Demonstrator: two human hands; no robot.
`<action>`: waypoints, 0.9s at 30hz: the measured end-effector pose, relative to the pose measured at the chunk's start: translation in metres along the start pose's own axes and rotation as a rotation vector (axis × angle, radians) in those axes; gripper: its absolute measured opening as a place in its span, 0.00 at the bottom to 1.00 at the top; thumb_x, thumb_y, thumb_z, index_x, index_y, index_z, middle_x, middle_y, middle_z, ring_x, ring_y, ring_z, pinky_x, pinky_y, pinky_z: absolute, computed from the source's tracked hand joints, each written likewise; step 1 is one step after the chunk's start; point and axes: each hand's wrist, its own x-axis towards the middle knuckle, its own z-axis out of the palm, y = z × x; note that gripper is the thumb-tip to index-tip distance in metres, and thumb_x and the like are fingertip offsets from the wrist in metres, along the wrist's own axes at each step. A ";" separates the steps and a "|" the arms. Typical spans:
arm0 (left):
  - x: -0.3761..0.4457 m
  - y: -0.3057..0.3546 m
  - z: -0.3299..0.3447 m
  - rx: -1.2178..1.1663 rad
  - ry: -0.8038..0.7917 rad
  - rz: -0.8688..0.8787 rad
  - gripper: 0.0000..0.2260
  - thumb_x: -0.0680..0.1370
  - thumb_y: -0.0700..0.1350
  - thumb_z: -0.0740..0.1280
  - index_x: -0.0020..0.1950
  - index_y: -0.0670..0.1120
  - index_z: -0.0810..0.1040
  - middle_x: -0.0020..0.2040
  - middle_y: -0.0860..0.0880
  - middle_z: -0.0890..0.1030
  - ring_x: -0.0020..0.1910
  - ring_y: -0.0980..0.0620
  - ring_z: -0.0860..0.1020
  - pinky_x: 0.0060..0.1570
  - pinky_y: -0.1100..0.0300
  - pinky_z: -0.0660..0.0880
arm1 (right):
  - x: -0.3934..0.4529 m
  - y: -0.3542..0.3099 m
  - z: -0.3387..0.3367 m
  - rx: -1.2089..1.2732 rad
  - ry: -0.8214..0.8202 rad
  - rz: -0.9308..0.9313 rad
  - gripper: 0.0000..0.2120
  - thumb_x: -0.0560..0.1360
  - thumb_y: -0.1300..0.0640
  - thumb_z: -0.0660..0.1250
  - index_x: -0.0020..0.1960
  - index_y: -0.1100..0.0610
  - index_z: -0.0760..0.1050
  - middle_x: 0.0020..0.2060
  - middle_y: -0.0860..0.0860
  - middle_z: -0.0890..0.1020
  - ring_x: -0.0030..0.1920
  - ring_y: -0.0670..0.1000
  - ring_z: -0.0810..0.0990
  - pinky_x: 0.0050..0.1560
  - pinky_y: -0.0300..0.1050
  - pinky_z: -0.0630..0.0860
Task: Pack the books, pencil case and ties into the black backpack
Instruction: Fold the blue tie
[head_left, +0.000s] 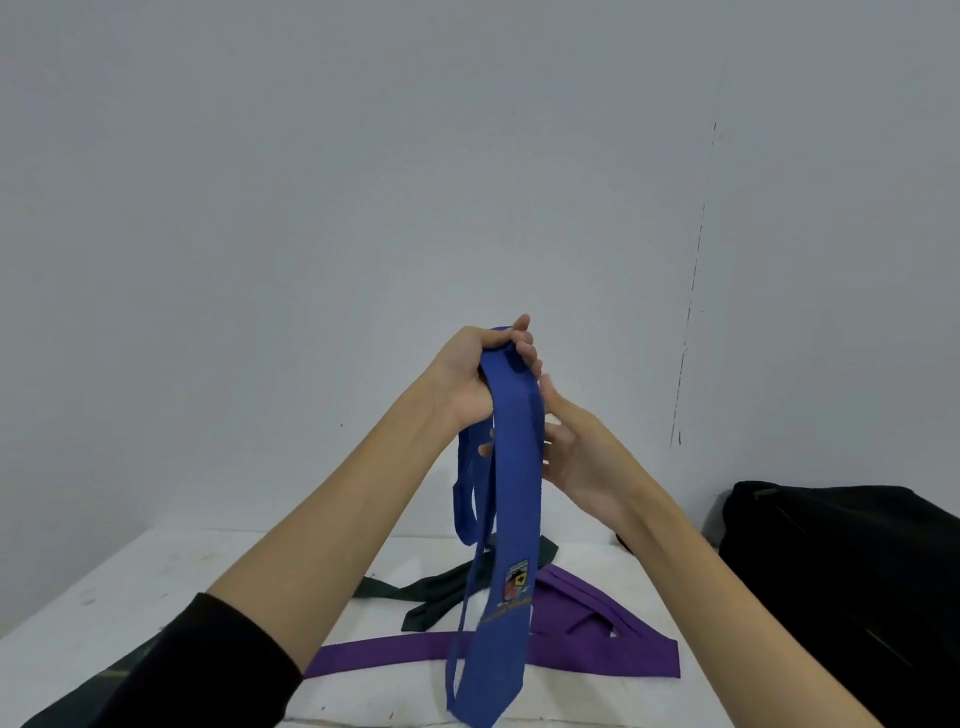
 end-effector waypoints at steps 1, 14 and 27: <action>0.000 -0.001 0.000 0.006 -0.008 0.001 0.10 0.79 0.35 0.54 0.48 0.41 0.75 0.30 0.50 0.74 0.26 0.55 0.73 0.37 0.63 0.74 | 0.001 -0.002 0.002 0.048 -0.029 0.012 0.22 0.76 0.39 0.59 0.58 0.54 0.78 0.49 0.60 0.82 0.47 0.62 0.82 0.55 0.58 0.76; 0.002 -0.004 -0.001 -0.100 -0.026 0.002 0.09 0.77 0.35 0.55 0.42 0.42 0.74 0.29 0.50 0.72 0.25 0.56 0.70 0.37 0.61 0.73 | -0.004 0.004 0.006 0.080 0.043 -0.009 0.09 0.74 0.57 0.66 0.41 0.61 0.70 0.44 0.60 0.84 0.41 0.59 0.84 0.38 0.47 0.80; -0.025 0.002 -0.060 0.995 -0.091 -0.249 0.33 0.79 0.65 0.46 0.55 0.41 0.78 0.52 0.44 0.83 0.50 0.46 0.82 0.51 0.57 0.77 | 0.002 -0.036 -0.013 -0.184 0.002 -0.005 0.10 0.79 0.60 0.59 0.43 0.59 0.76 0.29 0.48 0.77 0.31 0.49 0.74 0.43 0.44 0.73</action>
